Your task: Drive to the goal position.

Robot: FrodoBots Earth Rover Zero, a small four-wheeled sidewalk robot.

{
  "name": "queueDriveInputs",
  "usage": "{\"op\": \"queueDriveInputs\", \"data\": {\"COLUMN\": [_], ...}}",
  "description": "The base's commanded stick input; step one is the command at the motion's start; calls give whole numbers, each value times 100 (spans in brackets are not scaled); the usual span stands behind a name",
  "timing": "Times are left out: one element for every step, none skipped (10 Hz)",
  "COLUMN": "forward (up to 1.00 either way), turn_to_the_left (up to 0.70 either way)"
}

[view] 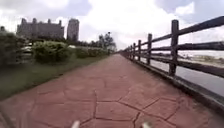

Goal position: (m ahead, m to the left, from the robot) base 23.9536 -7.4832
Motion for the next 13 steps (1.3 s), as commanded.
{"op": "queueDriveInputs", "data": {"forward": [85, 85, 85, 85, 85, 85, 85, 85, 85, 85, 85, 85, 85], "turn_to_the_left": [11, 11, 11, 8, -23, -23, -23, -8, 11, 11, 11, 11, 11]}}
